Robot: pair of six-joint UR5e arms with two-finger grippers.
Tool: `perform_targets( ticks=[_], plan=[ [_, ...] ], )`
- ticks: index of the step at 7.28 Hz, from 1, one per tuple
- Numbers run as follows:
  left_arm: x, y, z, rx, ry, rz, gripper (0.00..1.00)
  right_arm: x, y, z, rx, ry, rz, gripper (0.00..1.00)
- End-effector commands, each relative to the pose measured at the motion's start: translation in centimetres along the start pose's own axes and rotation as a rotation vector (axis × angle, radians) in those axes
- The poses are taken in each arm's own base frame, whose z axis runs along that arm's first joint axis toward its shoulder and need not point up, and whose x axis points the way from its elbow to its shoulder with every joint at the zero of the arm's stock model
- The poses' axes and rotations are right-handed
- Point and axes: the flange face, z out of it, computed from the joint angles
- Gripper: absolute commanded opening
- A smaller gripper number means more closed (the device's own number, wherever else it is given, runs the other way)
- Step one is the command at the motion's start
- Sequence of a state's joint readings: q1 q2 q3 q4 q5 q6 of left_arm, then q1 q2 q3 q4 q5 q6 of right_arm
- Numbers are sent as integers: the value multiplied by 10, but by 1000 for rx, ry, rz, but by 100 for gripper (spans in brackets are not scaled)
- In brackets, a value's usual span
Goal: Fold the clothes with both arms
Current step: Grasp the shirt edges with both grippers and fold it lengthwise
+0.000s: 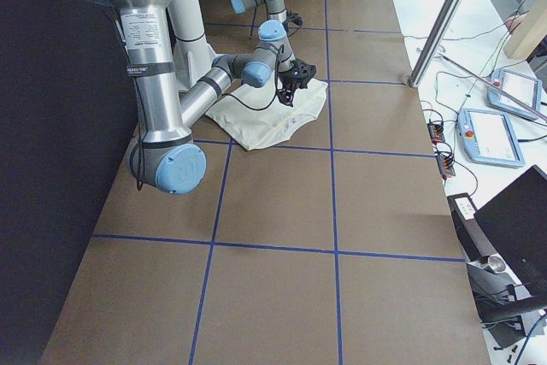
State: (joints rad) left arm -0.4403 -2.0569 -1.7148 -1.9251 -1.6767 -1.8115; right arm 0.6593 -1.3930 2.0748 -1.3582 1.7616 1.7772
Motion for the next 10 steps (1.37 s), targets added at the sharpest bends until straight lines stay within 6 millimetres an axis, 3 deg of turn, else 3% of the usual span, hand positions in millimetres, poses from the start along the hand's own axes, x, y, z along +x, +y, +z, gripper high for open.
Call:
perform_targets(
  ticks=[1,2,3,4,5,6,7,8,9,10],
  plan=[
    [13,-80,-15,103,6,70,0,-31,9,-2,-14,-41,3,100],
    [59,-145,-6,180,12,37,0,-42,15,6,-20,-43,-6,100],
    [111,-195,12,227,38,13,0,-49,23,7,-24,-53,-15,100],
    [145,-240,29,262,86,0,0,-57,26,6,-26,-63,-17,100],
    [151,-262,38,273,123,1,0,-62,29,5,-30,-70,-20,100],
    [153,-262,40,271,147,7,0,-66,35,5,-39,-75,-25,100],
    [159,-255,28,253,177,18,35,-75,52,8,-56,-84,-43,100],
    [140,-238,0,182,233,35,39,-80,76,10,-57,-90,-68,100],
    [103,-221,-27,113,275,57,40,-76,113,18,-67,-85,-109,100],
    [84,-213,-47,104,304,69,40,-60,166,38,-84,-23,-148,100]
  ],
)
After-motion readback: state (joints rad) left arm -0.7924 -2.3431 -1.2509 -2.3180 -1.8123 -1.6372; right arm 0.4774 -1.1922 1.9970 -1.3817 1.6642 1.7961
